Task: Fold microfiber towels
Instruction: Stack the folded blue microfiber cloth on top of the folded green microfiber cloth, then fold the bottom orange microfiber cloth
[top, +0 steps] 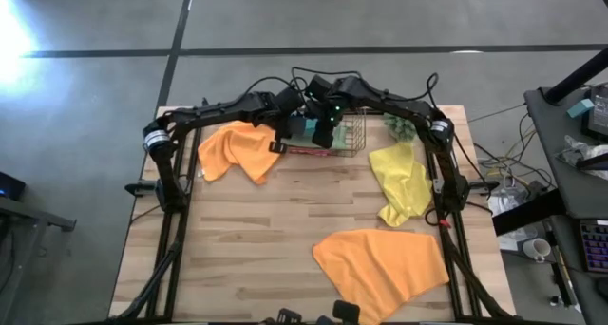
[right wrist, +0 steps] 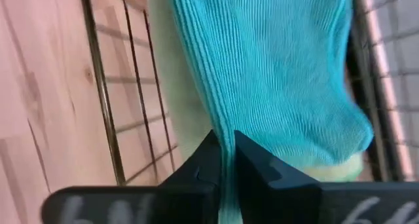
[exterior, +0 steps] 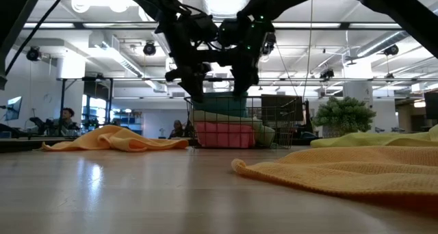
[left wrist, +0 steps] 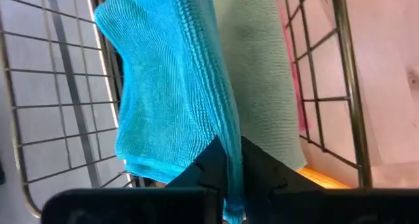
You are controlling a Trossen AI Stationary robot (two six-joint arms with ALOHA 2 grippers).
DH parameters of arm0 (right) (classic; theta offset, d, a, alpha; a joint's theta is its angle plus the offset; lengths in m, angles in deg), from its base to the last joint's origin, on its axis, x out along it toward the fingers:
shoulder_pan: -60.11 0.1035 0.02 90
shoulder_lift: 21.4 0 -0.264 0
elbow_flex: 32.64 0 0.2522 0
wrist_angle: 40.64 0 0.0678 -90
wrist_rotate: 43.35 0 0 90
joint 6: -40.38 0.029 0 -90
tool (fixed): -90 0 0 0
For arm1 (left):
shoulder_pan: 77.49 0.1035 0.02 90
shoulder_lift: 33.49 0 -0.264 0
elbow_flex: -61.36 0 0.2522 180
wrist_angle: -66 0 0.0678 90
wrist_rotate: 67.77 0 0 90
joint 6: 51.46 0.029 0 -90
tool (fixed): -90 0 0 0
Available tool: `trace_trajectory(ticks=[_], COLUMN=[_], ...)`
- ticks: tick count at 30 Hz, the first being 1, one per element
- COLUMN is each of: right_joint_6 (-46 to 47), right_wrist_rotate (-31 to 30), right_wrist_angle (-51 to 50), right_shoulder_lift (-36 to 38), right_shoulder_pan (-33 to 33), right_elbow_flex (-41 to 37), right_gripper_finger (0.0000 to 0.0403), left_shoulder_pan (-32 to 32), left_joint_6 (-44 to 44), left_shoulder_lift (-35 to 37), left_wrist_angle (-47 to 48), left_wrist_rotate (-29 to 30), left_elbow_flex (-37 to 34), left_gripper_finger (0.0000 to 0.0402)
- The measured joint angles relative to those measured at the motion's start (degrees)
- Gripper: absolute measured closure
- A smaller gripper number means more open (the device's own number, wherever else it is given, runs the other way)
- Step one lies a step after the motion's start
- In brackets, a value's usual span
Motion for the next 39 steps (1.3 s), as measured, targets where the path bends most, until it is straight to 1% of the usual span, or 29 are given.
trace_trajectory(ticks=[3,7,10,14,17,19,24,27,30,32,34,36,39], right_joint_6=[0.5,1.5,1.3,1.2,1.5,1.4,1.0,1.3,2.0,2.3,2.9,3.7,5.8], right_wrist_rotate=[0.0,0.0,0.4,0.5,0.7,0.7,0.8,0.8,0.8,0.8,0.9,0.9,0.9], right_wrist_angle=[-0.9,-0.6,-0.6,-2.5,-5.2,-6.6,-8.7,-9.7,-11.9,-13.5,-14.6,-14.7,-14.7], right_shoulder_lift=[-0.1,-0.1,-0.1,0.1,0.4,0.6,1.3,2.7,4.4,5.3,6.2,7.1,7.9], right_shoulder_pan=[0.0,-0.1,-0.1,-0.1,-0.1,-0.1,-0.1,-0.1,0.2,0.6,1.4,2.4,4.2], right_elbow_flex=[-1.1,-2.4,-2.7,-0.6,2.3,4.3,7.7,8.0,7.9,7.9,7.5,6.2,3.5], right_gripper_finger=[0.0353,0.0305,0.0273,0.0245,0.0233,0.0229,0.0230,0.0236,0.0245,0.0252,0.0259,0.0264,0.0270], left_shoulder_pan=[0.0,0.0,-0.5,-1.2,-1.7,-1.8,-1.8,-1.6,-1.2,-1.1,-1.3,-1.9,-2.6], left_joint_6=[0.1,-0.1,-0.2,-0.3,-1.9,-2.2,-3.5,-8.9,-17.4,-23.6,-28.2,-31.0,-34.2], left_shoulder_lift=[0.0,0.0,0.0,1.0,1.8,2.8,6.4,9.3,12.2,14.2,16.6,19.2,23.5], left_wrist_angle=[0.4,0.7,3.0,6.8,7.5,7.3,7.3,9.3,13.6,15.6,15.7,15.4,12.3], left_wrist_rotate=[0.1,0.2,0.1,0.0,1.7,2.8,3.2,3.3,3.2,2.9,2.4,1.6,1.4], left_elbow_flex=[0.0,0.0,0.0,0.4,1.7,2.8,4.9,4.7,3.3,0.9,-3.0,-7.7,-15.9], left_gripper_finger=[0.0357,0.0309,0.0274,0.0238,0.0226,0.0224,0.0223,0.0223,0.0223,0.0223,0.0223,0.0223,0.0223])
